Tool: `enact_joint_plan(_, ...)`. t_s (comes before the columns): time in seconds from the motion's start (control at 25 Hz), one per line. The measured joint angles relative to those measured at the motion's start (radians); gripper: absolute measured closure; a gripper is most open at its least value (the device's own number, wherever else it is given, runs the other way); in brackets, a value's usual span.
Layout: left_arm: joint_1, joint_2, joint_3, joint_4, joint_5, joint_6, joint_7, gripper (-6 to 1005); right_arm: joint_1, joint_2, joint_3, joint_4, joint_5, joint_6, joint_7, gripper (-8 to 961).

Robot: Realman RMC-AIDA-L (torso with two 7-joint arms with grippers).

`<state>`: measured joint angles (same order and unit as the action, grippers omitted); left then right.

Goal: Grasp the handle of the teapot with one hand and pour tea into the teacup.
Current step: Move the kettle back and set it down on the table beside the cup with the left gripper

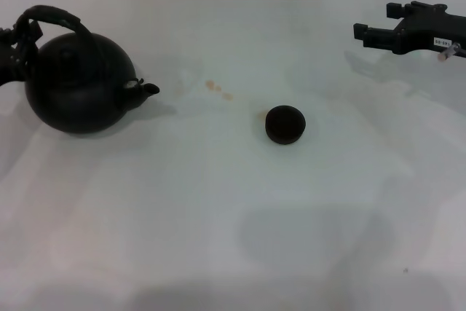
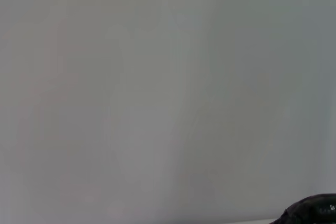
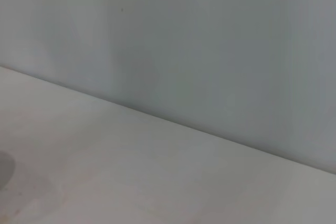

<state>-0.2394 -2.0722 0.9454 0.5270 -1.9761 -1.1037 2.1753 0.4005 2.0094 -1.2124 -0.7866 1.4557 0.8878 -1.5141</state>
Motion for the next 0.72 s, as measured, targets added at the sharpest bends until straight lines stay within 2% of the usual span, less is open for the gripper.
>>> enact_joint_plan(0.72, -0.008, 0.000, -0.008, -0.042, -0.010, 0.037, 0.026, 878, 0.001, 0.000, 0.002, 0.009, 0.000, 0.000, 0.000, 113)
